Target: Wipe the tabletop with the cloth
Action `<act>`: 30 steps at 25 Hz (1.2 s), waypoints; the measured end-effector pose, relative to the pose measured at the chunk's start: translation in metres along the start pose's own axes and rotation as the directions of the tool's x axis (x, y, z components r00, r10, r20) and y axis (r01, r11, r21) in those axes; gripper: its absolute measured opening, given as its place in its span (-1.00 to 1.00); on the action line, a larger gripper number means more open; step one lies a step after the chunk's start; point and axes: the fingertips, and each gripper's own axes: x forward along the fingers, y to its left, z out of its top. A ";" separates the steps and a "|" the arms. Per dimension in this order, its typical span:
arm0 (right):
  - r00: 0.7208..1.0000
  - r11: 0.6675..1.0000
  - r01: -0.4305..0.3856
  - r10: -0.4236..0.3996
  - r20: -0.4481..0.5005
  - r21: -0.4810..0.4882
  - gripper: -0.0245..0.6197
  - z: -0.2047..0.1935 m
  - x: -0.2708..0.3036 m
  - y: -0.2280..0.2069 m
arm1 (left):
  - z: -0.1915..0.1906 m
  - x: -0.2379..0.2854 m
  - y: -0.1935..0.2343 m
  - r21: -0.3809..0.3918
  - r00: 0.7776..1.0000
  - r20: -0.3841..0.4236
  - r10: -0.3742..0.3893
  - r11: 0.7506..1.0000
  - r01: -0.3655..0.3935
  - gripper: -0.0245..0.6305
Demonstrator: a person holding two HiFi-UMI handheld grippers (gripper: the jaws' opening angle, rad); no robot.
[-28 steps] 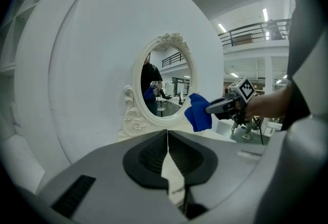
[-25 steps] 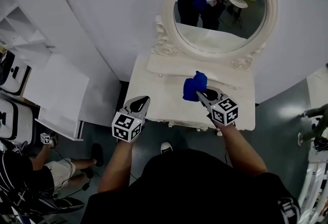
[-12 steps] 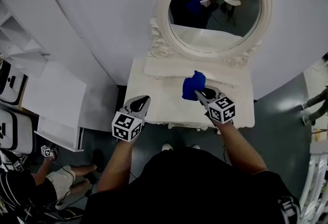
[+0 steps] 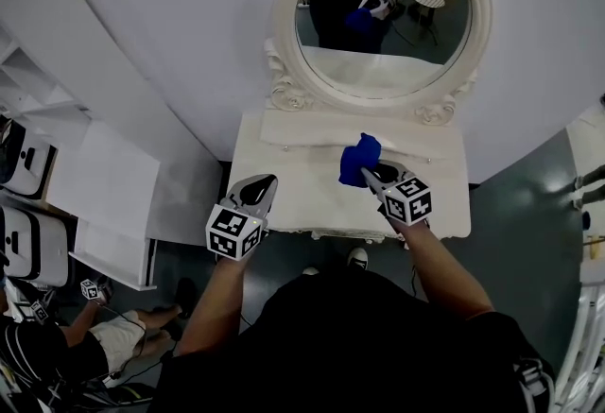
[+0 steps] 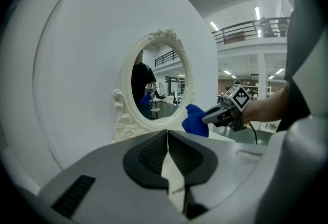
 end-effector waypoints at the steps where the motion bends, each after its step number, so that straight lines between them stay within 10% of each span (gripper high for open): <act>1: 1.000 1.000 -0.009 0.009 -0.006 -0.003 -0.75 0.000 0.002 -0.001 | 0.002 0.002 -0.001 -0.004 1.000 0.001 0.005 1.000 -0.005 -0.88; 15: 0.973 0.978 -0.206 0.202 -0.109 -0.020 -0.75 -0.002 0.098 0.022 | -0.021 -0.010 0.020 -0.071 0.991 -0.034 0.133 0.988 -0.135 -0.88; 30: 0.883 0.921 -0.390 0.372 -0.286 -0.004 -0.76 -0.065 0.263 0.100 | -0.081 -0.043 0.061 -0.150 0.964 -0.135 0.228 0.957 -0.247 -0.88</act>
